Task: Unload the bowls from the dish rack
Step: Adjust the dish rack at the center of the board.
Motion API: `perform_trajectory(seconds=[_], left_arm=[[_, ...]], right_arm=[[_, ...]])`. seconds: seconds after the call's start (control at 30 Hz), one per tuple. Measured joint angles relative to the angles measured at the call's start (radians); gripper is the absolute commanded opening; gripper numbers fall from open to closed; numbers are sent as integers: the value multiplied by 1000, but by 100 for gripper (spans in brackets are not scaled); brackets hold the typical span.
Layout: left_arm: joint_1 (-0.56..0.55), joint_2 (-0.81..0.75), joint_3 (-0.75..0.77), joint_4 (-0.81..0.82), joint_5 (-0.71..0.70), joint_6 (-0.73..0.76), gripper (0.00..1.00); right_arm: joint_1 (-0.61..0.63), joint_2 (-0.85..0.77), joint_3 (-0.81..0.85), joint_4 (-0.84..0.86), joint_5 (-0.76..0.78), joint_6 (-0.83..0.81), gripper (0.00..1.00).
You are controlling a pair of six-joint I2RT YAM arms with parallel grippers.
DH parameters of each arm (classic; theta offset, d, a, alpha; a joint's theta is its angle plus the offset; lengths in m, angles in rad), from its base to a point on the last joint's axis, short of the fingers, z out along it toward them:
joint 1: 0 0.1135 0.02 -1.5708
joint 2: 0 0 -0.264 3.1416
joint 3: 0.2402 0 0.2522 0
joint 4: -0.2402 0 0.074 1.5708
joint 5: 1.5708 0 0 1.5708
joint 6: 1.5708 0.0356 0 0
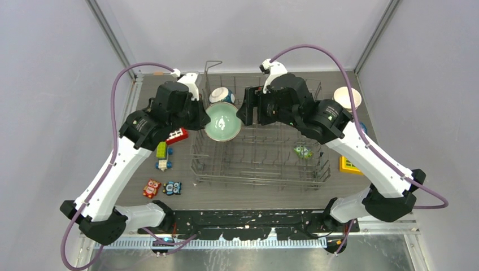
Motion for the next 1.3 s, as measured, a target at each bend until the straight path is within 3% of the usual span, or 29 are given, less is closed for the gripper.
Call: perform_trajectory(seconds=[0.6, 1.03, 1.3], left_arm=[[-11, 11, -3, 0, 19, -13, 0], [-13, 20, -11, 2, 30, -27, 0], [-13, 20, -11, 2, 31, -29, 0]], right_arm=[[36, 123, 26, 2, 52, -28, 50], [42, 140, 24, -3, 107, -34, 44], [42, 153, 18, -2, 112, -45, 31]])
